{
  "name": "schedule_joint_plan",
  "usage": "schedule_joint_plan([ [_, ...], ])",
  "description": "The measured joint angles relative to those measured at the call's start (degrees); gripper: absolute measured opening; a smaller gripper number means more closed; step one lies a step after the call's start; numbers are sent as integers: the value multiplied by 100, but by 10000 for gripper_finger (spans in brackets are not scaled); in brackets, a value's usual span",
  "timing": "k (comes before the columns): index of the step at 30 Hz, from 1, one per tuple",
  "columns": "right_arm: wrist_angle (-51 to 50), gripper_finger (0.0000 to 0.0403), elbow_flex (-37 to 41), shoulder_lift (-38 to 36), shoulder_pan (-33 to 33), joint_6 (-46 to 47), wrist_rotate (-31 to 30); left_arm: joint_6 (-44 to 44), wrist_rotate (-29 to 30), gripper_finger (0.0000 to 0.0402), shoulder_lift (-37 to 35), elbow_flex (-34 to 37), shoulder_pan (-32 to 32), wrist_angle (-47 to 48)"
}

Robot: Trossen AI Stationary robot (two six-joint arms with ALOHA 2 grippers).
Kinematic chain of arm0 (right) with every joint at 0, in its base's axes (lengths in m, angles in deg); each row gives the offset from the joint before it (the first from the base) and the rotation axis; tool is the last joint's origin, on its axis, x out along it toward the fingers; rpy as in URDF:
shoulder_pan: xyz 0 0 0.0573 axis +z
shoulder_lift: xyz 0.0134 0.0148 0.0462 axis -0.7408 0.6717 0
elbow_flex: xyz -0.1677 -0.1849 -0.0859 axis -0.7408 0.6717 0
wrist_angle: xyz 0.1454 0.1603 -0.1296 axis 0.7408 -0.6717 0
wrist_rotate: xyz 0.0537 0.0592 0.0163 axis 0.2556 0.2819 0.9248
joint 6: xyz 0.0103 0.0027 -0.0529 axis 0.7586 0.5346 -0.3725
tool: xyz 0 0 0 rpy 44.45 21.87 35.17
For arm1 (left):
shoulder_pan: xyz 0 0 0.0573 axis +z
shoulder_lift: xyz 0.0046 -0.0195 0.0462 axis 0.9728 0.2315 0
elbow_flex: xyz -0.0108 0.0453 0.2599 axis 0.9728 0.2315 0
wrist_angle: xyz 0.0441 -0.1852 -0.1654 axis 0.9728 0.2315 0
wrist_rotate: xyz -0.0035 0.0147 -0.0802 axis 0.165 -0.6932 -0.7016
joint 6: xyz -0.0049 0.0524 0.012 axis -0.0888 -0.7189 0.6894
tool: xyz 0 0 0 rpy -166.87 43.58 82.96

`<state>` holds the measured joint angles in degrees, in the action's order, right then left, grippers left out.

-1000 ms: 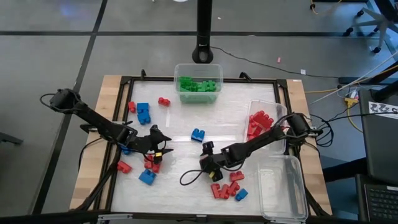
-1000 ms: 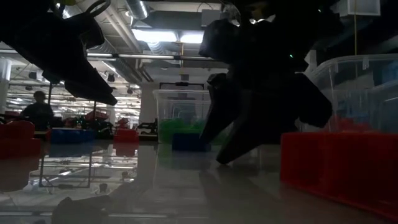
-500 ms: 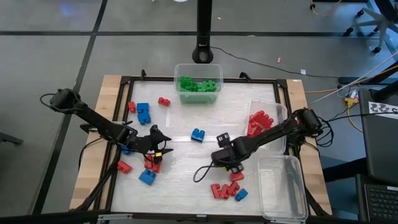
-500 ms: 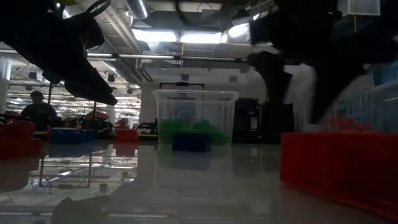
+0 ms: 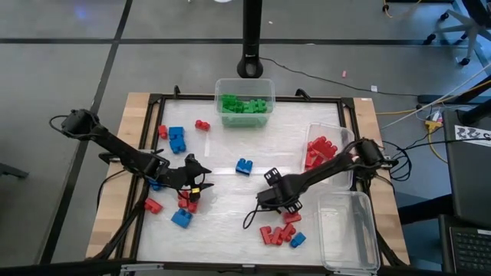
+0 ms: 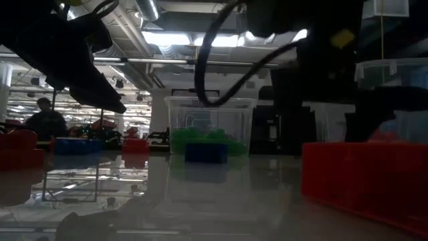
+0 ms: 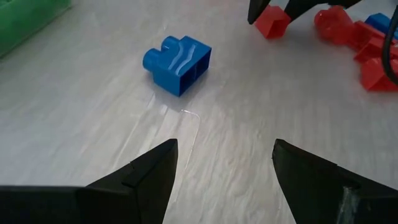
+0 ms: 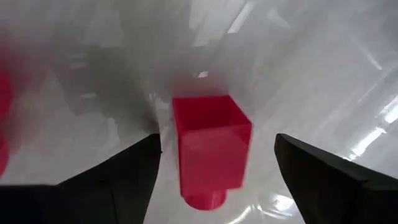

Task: Sort blocks
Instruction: Put the red game piece into the middle right transparent bin

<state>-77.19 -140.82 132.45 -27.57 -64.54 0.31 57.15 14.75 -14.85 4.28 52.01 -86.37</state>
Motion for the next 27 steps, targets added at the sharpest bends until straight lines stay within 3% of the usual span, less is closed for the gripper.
schedule_joint_plan([
  [4, 25, 269, -9, 81, 0, -133, 10, 0, 1, 251, 0, 0, 0, 0],
  [11, -31, 137, -7, 81, 0, -193, -51, -2, 1, 251, 0, 0, 0, -4],
  [21, -133, 133, 2, -449, -2, -272, -237, 0, 1, 251, 0, 0, 0, -4],
  [27, -280, 139, 2, -1387, -2, -135, -980, -4, 2, 251, 0, 0, 0, -6],
])
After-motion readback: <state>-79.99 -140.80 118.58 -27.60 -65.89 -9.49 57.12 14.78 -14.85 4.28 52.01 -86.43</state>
